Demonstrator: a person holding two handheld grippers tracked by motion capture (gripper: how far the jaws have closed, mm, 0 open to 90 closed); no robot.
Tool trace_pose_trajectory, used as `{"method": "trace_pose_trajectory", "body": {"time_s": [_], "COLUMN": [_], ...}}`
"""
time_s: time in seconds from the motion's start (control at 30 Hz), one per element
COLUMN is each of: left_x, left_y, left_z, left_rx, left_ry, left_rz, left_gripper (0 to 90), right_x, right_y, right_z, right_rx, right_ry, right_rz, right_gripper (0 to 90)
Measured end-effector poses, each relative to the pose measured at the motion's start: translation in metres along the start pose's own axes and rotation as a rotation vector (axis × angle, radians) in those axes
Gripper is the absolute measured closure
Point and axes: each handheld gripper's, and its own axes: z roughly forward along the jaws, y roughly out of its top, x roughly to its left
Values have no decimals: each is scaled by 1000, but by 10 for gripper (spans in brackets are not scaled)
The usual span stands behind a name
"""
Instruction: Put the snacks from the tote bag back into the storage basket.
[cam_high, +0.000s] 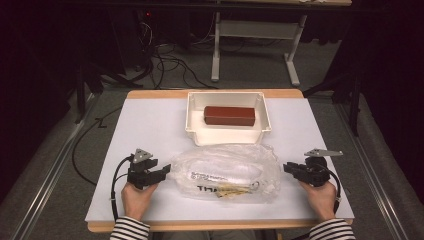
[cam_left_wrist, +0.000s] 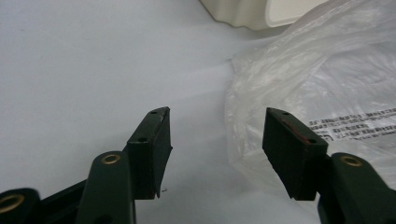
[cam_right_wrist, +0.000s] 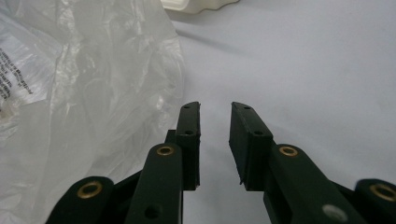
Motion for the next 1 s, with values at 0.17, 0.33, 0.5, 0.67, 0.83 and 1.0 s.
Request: {"method": "trace_pose_trajectory", "body": {"time_s": [0.17,0.33,0.5,0.67,0.83,1.0], "left_x": [2,3,2,1,1,-1], "left_y": [-1,-1,-1,-1,-2,-2], "left_z": [1,5,7,9,11,12], "left_rx": [2,7,3,5,11,17], "left_ry": [10,24,35,46,57,61], "left_rz": [-1,6,12,25,41,48], "left_gripper": [424,424,424,425,427,428], "right_x": [0,-2,-4,-4,-3,-2], "right_y": [1,2,0,-1,-2,-3], "right_z": [3,7,11,15,17,19], "right_rx": [2,16,14,21,23,29], "right_ry": [-20,-50,-77,-95,-113,-128], "right_rz": [-6,-7,-1,0,-5,-14], "right_gripper": [711,681,658,630,611,592]}}
